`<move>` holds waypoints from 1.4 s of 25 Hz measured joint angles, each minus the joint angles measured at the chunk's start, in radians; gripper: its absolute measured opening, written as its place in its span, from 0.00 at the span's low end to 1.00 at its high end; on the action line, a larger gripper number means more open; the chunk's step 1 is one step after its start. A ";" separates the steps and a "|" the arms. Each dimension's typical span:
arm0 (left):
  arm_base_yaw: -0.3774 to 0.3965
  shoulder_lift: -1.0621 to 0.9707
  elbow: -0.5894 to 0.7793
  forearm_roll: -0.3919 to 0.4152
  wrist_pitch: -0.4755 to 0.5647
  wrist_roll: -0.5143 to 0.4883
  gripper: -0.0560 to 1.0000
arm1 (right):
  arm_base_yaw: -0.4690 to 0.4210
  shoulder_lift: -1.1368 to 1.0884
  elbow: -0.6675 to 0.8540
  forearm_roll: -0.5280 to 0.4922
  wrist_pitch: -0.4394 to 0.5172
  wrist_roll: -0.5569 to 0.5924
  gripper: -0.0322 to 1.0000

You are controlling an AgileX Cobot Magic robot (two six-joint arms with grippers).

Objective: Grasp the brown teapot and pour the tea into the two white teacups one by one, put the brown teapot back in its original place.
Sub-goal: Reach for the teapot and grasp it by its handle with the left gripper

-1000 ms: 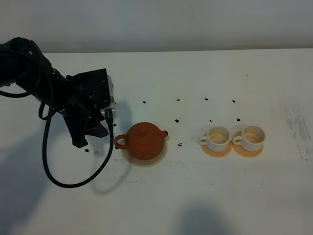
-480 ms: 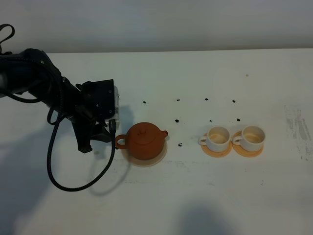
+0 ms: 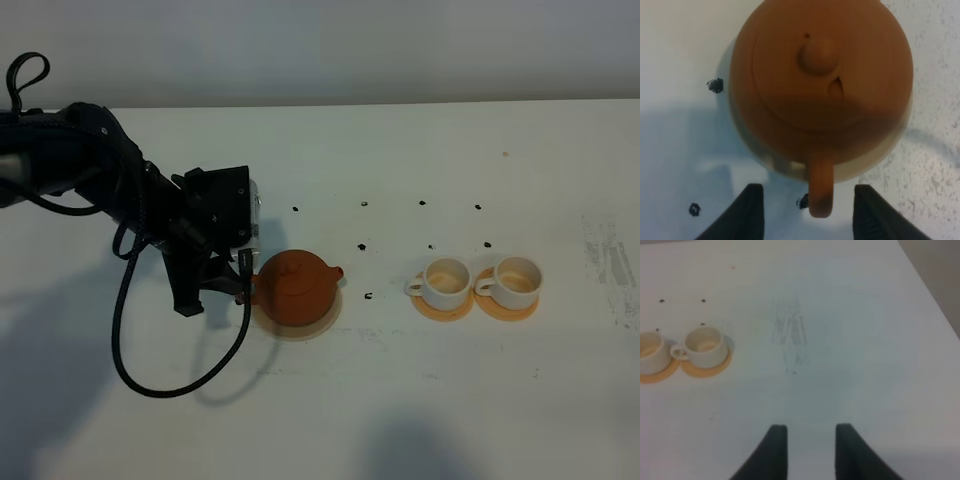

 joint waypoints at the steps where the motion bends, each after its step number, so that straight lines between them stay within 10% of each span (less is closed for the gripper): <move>1: -0.003 0.000 0.000 0.009 -0.002 -0.018 0.43 | 0.000 0.000 0.000 0.000 0.000 0.000 0.25; 35: -0.066 0.019 0.000 0.110 -0.043 -0.066 0.43 | 0.000 0.000 0.000 0.000 0.000 0.000 0.25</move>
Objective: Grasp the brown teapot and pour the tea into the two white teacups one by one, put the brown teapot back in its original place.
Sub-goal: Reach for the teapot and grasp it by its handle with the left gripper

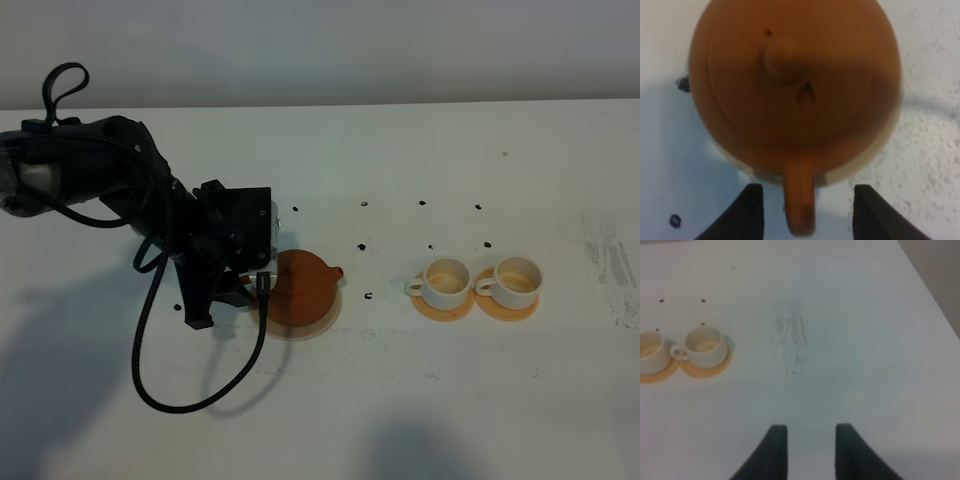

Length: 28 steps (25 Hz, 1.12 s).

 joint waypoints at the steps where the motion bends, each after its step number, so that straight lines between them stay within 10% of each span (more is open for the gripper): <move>1: -0.001 0.000 0.000 -0.001 -0.002 -0.001 0.43 | 0.000 0.000 0.000 0.000 0.000 0.000 0.25; 28: -0.005 0.017 0.000 0.000 -0.020 -0.027 0.36 | 0.000 0.000 0.000 0.000 0.000 0.000 0.25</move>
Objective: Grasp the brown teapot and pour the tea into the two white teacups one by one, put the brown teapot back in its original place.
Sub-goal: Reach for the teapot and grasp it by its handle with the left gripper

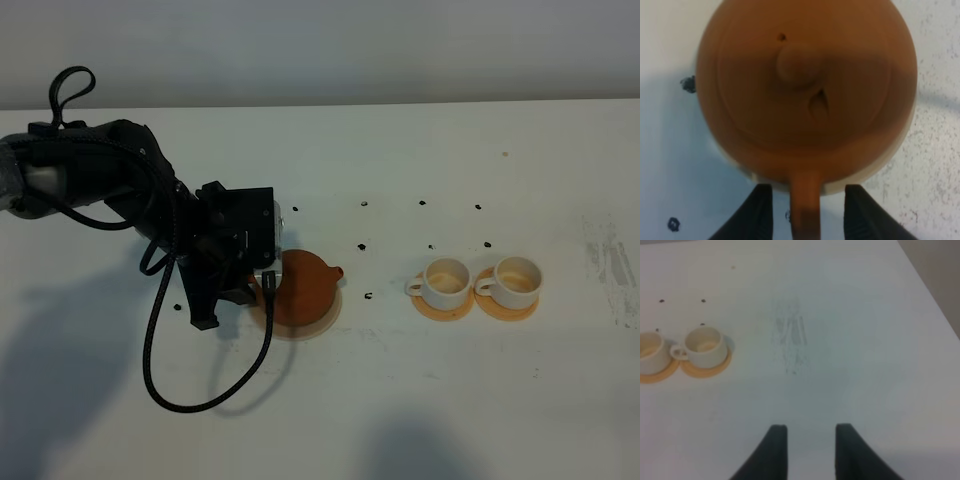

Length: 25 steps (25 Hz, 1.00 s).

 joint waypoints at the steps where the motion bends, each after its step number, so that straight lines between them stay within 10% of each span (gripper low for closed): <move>1: -0.003 0.002 0.000 0.000 -0.002 -0.001 0.36 | 0.000 0.000 0.000 0.000 0.000 0.000 0.25; 7: -0.005 0.003 0.000 0.002 -0.003 -0.006 0.34 | 0.000 0.000 0.000 0.000 0.000 0.000 0.25; 12: -0.005 0.003 0.000 0.008 -0.010 -0.026 0.13 | 0.000 0.000 0.000 0.000 0.000 0.000 0.25; 25: -0.005 0.003 0.000 0.002 -0.011 -0.029 0.13 | 0.000 0.000 0.000 0.000 0.000 0.000 0.25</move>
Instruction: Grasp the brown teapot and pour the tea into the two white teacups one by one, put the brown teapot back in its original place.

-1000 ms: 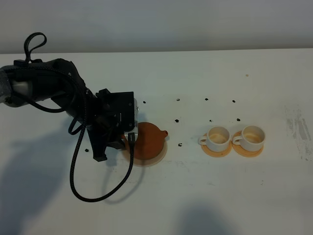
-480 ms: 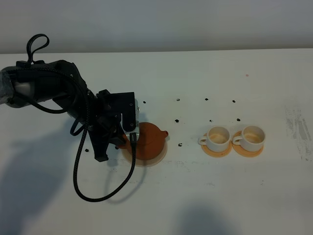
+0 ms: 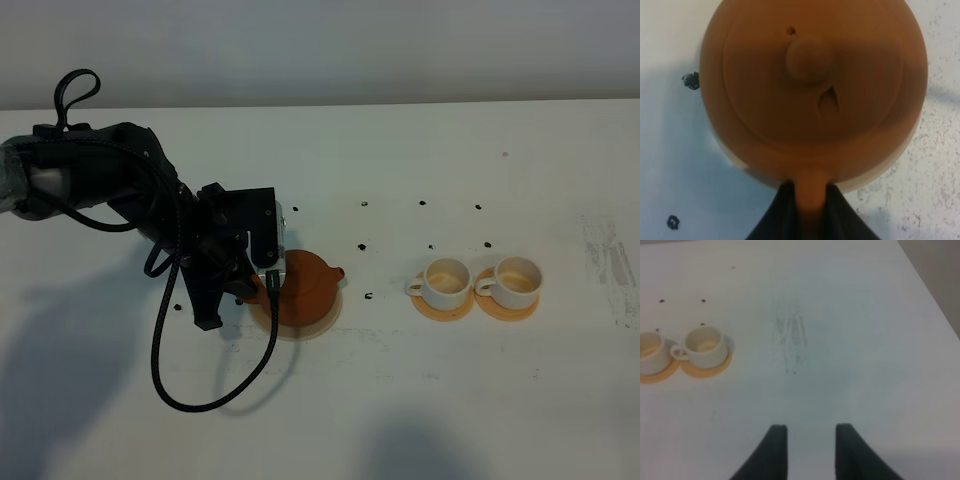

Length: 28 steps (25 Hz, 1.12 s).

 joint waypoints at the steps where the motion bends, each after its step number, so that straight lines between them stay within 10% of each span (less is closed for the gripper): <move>1: 0.000 0.000 0.000 0.000 0.001 0.001 0.13 | 0.000 0.000 0.000 0.000 0.000 0.000 0.25; 28: -0.017 -0.099 -0.082 -0.032 0.019 0.026 0.13 | 0.000 0.000 0.000 0.000 -0.001 0.000 0.25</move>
